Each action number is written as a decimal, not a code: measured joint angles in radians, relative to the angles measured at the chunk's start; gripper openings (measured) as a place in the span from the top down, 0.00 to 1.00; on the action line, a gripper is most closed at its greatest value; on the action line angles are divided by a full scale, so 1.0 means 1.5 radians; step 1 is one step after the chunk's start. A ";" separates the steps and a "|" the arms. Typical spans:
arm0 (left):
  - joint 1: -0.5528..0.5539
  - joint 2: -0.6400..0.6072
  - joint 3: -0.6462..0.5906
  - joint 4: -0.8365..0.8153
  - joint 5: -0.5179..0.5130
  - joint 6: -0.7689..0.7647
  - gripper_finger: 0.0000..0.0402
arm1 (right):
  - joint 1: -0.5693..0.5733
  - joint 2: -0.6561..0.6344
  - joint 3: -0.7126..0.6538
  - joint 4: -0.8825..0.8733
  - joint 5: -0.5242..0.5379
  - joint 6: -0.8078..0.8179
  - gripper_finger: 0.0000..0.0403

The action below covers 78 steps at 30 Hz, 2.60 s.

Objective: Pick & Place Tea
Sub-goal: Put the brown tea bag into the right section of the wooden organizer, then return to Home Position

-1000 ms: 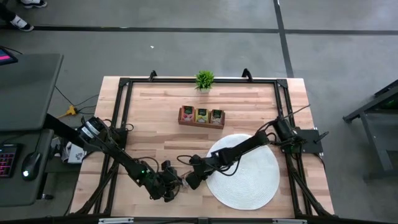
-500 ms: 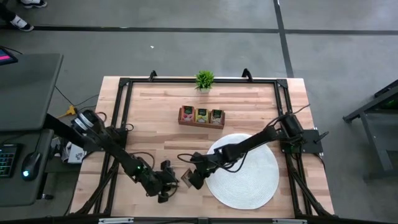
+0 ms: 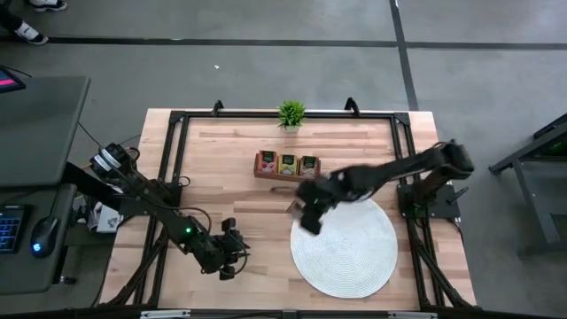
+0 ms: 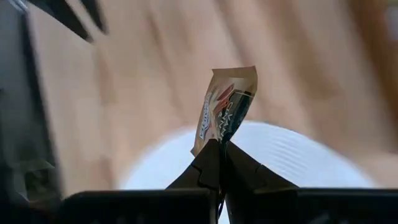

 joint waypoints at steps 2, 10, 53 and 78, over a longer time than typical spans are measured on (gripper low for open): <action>0.000 0.000 0.001 0.001 -0.002 -0.001 0.77 | -0.029 -0.039 0.000 -0.059 0.024 -0.081 1.00; 0.000 0.000 0.001 0.006 -0.067 -0.023 0.77 | -0.139 -0.097 -0.001 -0.099 0.055 -0.406 1.00; 0.001 -0.001 0.002 0.004 -0.204 -0.285 0.77 | -0.320 0.133 -0.001 -0.067 -0.065 -0.699 0.99; 0.002 -0.106 0.002 -0.039 -0.356 -0.195 0.77 | -0.322 -0.060 -0.003 -0.102 -0.077 -0.594 0.53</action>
